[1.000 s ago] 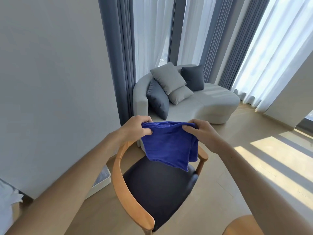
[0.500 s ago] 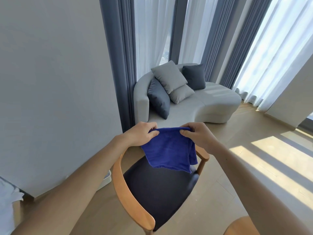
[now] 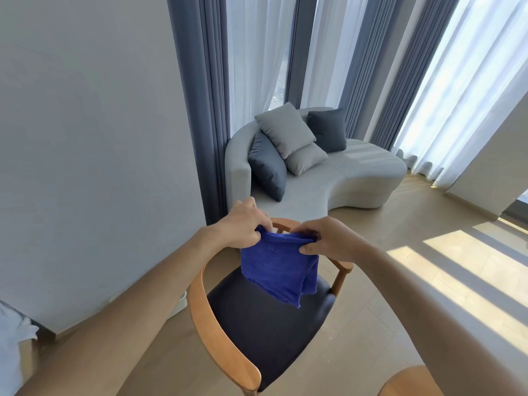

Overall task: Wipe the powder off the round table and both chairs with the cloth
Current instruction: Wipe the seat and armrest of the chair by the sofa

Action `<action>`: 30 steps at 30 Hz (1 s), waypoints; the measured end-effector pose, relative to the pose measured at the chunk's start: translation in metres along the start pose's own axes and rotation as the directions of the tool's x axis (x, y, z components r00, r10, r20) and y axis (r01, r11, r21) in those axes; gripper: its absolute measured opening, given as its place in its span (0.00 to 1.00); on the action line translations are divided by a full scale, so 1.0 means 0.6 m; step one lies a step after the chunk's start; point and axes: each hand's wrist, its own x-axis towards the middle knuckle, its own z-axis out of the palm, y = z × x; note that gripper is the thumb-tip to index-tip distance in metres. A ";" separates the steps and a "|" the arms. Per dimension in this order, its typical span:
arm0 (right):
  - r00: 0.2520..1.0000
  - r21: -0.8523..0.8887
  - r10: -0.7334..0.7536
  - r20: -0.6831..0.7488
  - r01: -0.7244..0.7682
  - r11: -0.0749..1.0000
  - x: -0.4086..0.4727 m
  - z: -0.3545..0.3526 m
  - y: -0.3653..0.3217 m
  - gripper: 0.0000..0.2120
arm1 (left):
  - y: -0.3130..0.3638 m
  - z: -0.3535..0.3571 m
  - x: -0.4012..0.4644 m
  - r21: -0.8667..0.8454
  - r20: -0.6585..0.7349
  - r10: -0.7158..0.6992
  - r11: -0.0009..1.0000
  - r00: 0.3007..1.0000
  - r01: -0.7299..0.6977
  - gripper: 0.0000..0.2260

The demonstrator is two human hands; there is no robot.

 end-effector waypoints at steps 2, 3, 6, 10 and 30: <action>1.000 -0.083 -0.003 0.006 0.004 0.997 0.001 0.009 -0.006 0.15 | 0.003 0.001 0.003 -0.009 0.012 0.031 0.999 0.999 -0.030 0.19; 1.000 -0.093 -0.005 -0.007 0.005 0.996 0.001 0.012 -0.008 0.14 | 0.007 0.000 0.002 -0.020 0.012 0.041 0.999 0.999 -0.041 0.19; 0.997 -0.092 -0.014 -0.069 0.007 0.996 0.000 0.018 -0.009 0.11 | 0.014 -0.001 0.000 -0.040 -0.018 0.058 0.997 0.998 -0.058 0.16; 0.996 -0.070 -0.040 -0.082 0.034 0.997 0.002 0.022 -0.007 0.09 | 0.003 0.007 -0.001 -0.124 0.028 0.040 0.992 0.999 -0.036 0.08; 0.977 0.238 -0.113 -0.183 0.155 0.959 0.016 0.026 0.017 0.06 | 0.027 0.001 -0.009 -0.639 -0.113 -0.056 0.768 0.992 -0.030 0.26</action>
